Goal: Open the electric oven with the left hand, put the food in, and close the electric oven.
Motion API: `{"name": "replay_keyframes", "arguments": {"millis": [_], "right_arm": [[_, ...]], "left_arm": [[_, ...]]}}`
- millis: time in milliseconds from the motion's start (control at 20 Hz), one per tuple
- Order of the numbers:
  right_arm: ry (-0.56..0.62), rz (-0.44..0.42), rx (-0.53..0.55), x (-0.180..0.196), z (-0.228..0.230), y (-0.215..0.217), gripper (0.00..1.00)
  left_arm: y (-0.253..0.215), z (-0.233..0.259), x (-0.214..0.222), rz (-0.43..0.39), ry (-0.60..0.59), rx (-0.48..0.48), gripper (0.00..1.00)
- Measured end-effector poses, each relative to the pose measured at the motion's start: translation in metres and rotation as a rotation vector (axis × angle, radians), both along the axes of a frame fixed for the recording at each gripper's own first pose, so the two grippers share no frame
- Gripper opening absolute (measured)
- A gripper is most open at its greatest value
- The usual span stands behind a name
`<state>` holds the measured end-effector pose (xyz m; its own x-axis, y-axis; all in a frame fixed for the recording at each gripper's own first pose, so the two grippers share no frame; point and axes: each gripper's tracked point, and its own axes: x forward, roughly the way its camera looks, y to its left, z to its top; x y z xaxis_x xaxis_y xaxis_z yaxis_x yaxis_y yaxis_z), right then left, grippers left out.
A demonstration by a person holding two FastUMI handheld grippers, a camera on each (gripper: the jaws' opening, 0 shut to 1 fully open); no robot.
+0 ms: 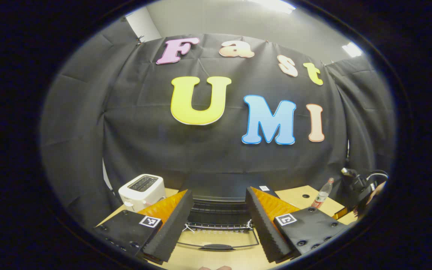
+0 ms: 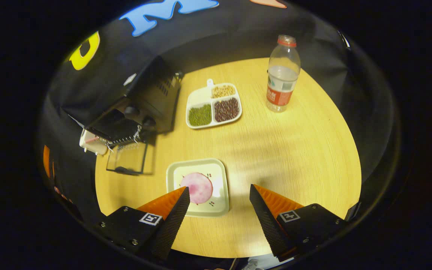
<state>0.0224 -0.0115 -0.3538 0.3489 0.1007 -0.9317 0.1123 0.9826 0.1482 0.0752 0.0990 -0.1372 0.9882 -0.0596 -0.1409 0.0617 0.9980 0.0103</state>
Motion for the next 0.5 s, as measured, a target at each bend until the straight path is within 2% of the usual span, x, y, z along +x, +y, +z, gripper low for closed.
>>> {"name": "replay_keyframes", "arguments": {"millis": [200, 500], "right_arm": [[0.139, 0.039, -0.072, 0.001, -0.041, -0.006, 0.98], [0.201, 0.094, -0.18, 0.012, -0.067, -0.018, 0.98]], "left_arm": [[0.011, 0.007, -0.014, 0.024, -0.012, 0.032, 0.98], [0.031, -0.006, -0.032, 0.083, 0.025, 0.067, 0.99]]}}
